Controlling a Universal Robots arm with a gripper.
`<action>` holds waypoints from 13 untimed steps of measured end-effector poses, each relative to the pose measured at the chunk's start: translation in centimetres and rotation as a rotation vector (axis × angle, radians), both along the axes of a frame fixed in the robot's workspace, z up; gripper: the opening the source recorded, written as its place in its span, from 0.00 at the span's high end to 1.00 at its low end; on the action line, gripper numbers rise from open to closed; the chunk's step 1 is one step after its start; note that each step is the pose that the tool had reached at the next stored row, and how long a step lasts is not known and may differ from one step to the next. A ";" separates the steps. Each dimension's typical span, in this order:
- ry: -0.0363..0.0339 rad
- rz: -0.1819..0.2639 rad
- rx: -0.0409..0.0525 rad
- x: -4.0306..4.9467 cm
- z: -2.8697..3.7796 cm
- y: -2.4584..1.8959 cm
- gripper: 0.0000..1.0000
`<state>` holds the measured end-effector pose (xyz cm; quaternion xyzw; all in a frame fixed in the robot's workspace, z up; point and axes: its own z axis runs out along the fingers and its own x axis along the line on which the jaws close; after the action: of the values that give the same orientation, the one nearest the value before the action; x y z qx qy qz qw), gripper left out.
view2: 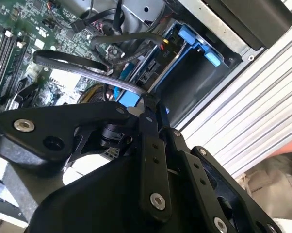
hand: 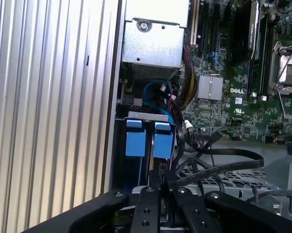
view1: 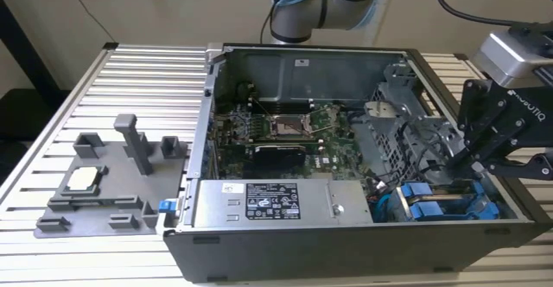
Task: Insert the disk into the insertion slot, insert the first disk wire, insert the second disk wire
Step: 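Insert the second disk wire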
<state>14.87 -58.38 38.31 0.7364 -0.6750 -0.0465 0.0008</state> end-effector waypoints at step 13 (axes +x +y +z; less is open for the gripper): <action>0.0074 0.000 0.0220 0.28 -0.87 0.02 0.84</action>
<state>15.15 -58.36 37.44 0.7362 -0.6744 -0.0566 -0.0048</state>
